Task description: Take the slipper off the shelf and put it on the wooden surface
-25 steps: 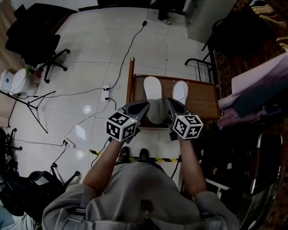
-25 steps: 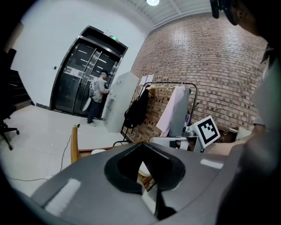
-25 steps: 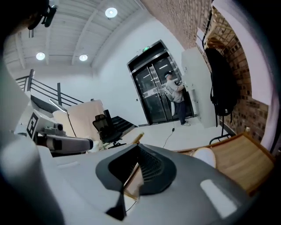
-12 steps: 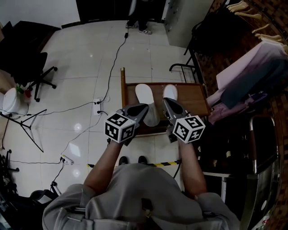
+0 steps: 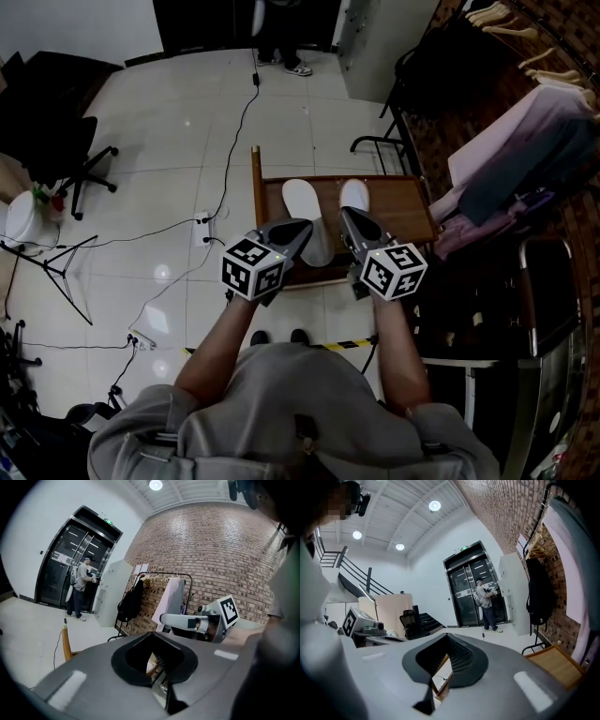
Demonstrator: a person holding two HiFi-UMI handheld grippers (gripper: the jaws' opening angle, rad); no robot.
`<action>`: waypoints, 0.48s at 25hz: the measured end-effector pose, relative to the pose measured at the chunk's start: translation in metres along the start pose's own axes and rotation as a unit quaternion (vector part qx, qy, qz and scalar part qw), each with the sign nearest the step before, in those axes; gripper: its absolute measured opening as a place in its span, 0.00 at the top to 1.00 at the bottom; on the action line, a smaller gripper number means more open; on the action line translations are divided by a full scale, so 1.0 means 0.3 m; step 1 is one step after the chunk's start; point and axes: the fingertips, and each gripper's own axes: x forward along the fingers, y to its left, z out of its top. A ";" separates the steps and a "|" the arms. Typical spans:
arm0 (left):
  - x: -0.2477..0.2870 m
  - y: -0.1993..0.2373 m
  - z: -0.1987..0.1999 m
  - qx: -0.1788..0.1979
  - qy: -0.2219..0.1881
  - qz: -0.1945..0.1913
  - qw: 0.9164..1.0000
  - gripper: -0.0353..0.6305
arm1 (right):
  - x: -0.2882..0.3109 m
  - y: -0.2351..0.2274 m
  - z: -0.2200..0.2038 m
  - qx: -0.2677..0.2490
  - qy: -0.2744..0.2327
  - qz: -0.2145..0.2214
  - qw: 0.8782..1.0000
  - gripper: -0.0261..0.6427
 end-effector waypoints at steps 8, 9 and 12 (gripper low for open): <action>-0.002 0.013 0.006 0.004 0.002 0.001 1.000 0.94 | 0.014 0.014 0.014 -0.004 -0.006 0.009 1.000 0.96; -0.003 0.015 0.006 0.005 0.003 0.001 1.000 0.94 | 0.015 0.015 0.015 -0.004 -0.006 0.009 1.000 0.96; -0.009 0.022 0.009 0.006 0.003 0.001 1.000 0.94 | 0.023 0.021 0.020 -0.005 -0.008 0.011 1.000 0.96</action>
